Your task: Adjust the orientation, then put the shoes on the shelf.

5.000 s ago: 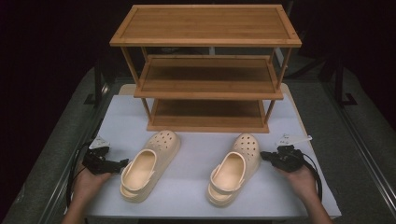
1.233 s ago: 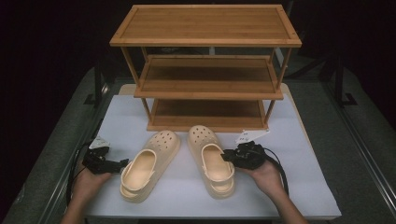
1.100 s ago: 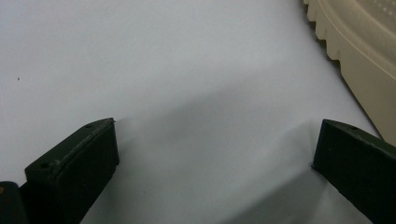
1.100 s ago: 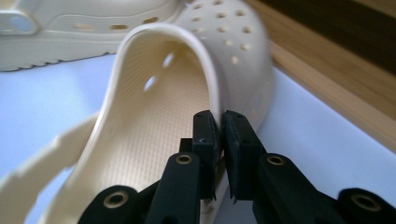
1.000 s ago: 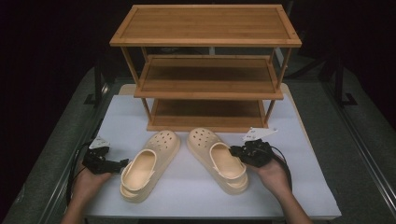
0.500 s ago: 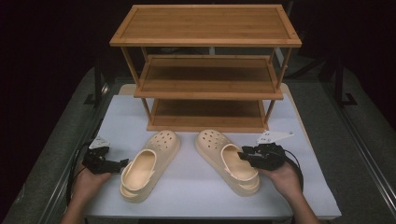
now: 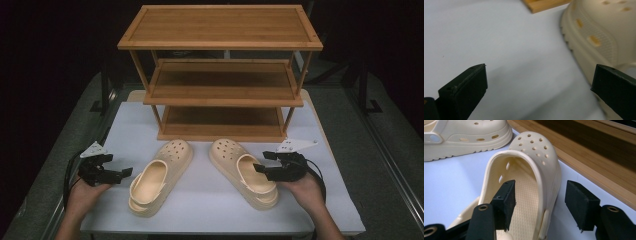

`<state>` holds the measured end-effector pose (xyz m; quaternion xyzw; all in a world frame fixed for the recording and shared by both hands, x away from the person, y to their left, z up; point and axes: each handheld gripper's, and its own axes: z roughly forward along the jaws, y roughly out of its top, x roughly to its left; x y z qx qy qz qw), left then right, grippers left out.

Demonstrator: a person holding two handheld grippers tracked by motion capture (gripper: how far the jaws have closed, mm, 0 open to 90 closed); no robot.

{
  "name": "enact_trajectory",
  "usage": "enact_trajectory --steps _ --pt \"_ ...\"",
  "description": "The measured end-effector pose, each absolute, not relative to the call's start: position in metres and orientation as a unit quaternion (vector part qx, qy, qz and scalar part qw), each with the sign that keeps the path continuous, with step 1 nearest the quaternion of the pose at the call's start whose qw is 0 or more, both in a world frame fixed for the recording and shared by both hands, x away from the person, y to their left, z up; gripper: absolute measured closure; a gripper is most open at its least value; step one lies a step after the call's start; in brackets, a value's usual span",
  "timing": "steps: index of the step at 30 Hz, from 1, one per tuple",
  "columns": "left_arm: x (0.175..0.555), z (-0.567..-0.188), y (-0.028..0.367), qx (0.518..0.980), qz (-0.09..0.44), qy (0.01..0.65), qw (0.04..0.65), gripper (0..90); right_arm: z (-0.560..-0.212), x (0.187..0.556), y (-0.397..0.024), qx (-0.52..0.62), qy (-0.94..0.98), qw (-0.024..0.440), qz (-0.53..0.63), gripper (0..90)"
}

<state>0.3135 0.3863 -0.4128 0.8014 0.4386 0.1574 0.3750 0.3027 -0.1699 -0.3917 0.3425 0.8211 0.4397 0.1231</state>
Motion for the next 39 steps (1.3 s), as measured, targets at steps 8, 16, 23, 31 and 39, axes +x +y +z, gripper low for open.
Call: enact_trajectory --steps 8,16,23,31,39 --pt "0.303 -0.389 0.372 0.805 0.151 0.408 0.403 0.0 -0.391 0.303 -0.170 0.341 0.820 0.126 0.442 40.4" --pt "0.296 -0.377 0.348 0.817 0.143 0.364 0.424 9.1 -0.391 0.304 -0.168 0.341 0.821 0.125 0.440 40.2" --pt "0.300 -0.380 0.325 0.829 0.128 0.338 0.426 24.6 -0.391 0.305 -0.166 0.338 0.824 0.124 0.438 40.3" --pt "0.305 -0.384 0.309 0.842 0.130 0.326 0.409 45.1 -0.388 0.314 -0.159 0.328 0.827 0.114 0.442 45.3" --pt "0.306 -0.386 0.309 0.842 0.134 0.332 0.403 62.4 -0.393 0.322 -0.152 0.316 0.838 0.101 0.433 60.2"
